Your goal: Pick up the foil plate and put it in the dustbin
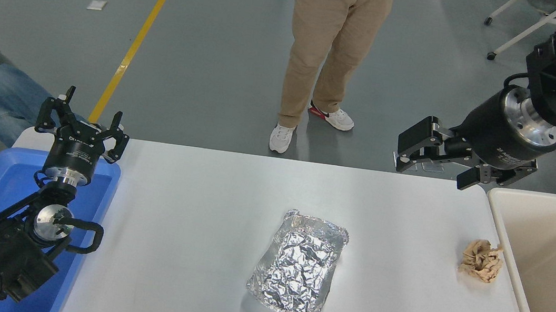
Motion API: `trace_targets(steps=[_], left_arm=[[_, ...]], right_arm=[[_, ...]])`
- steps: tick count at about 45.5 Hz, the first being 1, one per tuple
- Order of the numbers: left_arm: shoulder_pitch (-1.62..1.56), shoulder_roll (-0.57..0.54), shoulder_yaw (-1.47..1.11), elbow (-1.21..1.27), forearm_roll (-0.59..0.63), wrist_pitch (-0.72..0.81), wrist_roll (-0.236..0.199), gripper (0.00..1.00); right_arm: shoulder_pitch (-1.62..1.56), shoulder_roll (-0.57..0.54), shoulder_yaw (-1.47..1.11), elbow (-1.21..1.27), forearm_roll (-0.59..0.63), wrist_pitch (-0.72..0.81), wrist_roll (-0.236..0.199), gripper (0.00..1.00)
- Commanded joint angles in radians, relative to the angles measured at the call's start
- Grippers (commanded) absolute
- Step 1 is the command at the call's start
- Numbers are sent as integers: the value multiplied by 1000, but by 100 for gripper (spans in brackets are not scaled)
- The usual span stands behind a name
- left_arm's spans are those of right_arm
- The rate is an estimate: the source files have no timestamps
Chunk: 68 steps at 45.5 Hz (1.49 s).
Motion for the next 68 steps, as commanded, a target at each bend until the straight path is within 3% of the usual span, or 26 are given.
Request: trace_targets(steps=[1, 37, 68], left_arm=[[0, 0, 0, 0, 0, 0, 0, 99], [0, 0, 0, 0, 0, 0, 0, 99], [0, 0, 0, 0, 0, 0, 0, 99]], right_arm=[[-9, -2, 6, -5, -1, 0, 0, 100], [-104, -2, 28, -35, 32, -11, 2, 100], [-552, 38, 209, -129, 79, -332, 2, 100]])
